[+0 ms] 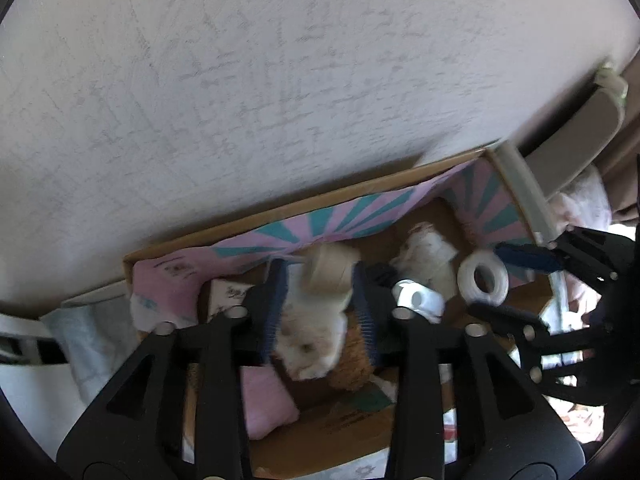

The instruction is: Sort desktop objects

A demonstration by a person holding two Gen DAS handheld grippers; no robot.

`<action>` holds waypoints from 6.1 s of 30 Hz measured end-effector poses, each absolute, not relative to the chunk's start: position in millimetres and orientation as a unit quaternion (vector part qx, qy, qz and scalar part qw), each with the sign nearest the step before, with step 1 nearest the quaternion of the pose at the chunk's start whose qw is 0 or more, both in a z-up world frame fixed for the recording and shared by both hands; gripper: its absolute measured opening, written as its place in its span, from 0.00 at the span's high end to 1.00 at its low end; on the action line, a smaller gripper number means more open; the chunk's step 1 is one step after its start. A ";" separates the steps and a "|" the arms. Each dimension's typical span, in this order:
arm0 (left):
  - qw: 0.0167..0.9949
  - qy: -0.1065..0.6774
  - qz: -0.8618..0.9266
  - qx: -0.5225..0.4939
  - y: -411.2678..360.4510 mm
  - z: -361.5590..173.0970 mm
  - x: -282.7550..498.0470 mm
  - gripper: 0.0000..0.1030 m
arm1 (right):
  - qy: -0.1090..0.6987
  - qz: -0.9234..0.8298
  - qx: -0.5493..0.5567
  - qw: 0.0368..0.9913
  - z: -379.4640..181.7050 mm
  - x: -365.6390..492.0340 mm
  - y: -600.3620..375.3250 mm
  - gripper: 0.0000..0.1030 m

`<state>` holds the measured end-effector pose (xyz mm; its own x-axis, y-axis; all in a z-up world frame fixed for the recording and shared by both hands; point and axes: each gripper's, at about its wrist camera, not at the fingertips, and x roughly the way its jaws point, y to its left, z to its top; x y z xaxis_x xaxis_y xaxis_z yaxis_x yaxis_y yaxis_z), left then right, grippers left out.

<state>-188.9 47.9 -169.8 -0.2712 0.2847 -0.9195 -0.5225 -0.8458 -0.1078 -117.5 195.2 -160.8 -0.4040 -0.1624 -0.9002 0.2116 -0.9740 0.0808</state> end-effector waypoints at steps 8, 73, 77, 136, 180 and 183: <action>0.262 0.101 0.803 -0.527 45.2 -163.2 -185.7 0.00 | 0.013 -0.843 0.526 0.110 -159.6 -108.1 201.0 0.16; 0.175 -0.054 0.813 -0.552 16.1 -273.1 -27.3 0.22 | 0.140 -0.859 0.417 0.262 -268.8 57.8 123.5 0.66; 0.184 -0.050 0.814 -0.549 19.9 -269.9 -21.8 0.47 | 0.156 -0.859 0.413 0.260 -270.4 58.3 118.4 0.81; 0.225 -0.034 0.861 -0.454 -28.8 -85.6 -103.0 0.71 | 0.069 -0.888 0.424 0.166 -122.7 -60.8 155.7 0.82; 0.166 0.041 0.845 -0.507 5.2 -147.2 -159.0 0.00 | -0.041 -0.853 0.519 0.040 -170.4 -128.2 182.8 0.01; 0.163 0.040 0.845 -0.508 4.8 -146.3 -157.1 0.00 | -0.041 -0.855 0.516 0.034 -167.0 -125.3 184.1 0.01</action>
<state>-157.1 4.8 -146.3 -0.4308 0.2351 -0.8713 -0.3171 -0.9433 -0.0977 -125.3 184.1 -167.0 -0.4641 -0.1009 -0.8800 0.0165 -0.9943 0.1053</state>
